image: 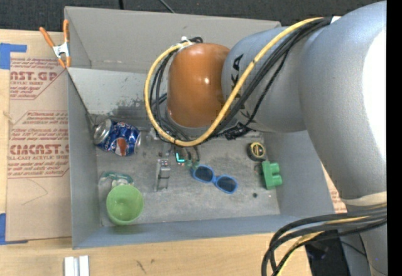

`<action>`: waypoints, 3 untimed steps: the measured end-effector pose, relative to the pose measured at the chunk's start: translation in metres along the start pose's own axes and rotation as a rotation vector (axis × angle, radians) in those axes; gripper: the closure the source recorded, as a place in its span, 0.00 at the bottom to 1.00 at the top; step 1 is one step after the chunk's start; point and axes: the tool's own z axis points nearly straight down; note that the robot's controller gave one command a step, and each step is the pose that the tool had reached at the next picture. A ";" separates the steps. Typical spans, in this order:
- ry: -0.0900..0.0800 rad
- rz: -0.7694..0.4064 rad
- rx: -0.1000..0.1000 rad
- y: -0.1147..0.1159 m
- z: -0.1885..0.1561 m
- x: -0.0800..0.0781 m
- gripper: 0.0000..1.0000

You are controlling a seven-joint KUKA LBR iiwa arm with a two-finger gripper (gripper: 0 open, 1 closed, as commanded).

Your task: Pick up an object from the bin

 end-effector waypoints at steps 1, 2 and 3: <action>-0.001 -0.096 0.000 0.051 0.054 0.035 0.00; -0.016 -0.486 0.001 0.085 0.060 0.058 0.00; -0.009 -0.484 0.000 0.085 0.062 0.060 1.00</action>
Offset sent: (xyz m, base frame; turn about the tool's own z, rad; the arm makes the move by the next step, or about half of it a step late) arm -0.0326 0.0479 -0.0503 -0.0906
